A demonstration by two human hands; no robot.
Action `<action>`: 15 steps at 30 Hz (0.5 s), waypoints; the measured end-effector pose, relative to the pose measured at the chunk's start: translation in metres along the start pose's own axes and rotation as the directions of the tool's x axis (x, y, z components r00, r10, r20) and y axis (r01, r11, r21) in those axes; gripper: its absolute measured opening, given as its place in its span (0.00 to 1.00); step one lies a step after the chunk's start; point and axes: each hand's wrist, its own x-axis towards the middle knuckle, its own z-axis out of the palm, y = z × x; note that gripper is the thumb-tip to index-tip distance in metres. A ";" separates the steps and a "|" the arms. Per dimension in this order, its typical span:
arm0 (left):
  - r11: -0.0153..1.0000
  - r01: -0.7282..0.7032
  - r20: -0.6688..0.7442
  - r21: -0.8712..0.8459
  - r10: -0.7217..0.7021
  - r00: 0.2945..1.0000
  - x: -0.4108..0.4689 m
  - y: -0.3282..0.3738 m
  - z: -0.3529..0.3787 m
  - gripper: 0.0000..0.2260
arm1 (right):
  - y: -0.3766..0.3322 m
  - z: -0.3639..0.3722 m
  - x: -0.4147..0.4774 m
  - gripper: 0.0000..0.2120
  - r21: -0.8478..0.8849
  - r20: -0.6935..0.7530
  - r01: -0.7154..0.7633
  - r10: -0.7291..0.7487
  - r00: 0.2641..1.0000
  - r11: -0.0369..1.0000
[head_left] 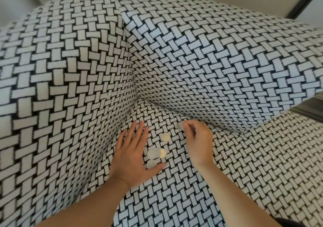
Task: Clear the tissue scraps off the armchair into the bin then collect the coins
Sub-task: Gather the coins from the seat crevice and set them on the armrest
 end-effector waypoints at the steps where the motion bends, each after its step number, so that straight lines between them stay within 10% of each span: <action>1: 1.000 -0.001 -0.001 0.001 0.001 1.000 0.000 0.000 0.000 0.47 | -0.005 -0.002 0.002 0.05 0.039 0.053 -0.067 0.065 0.996 0.997; 8: 1.000 0.002 -0.001 -0.002 -0.002 1.000 0.000 0.000 0.001 0.47 | -0.026 -0.030 0.015 0.05 -0.187 0.580 -0.103 0.194 0.791 0.977; 15: 1.000 0.003 -0.002 -0.013 -0.003 1.000 0.000 0.000 0.001 0.47 | -0.038 -0.035 0.013 0.10 -0.386 0.522 0.039 0.183 0.833 0.922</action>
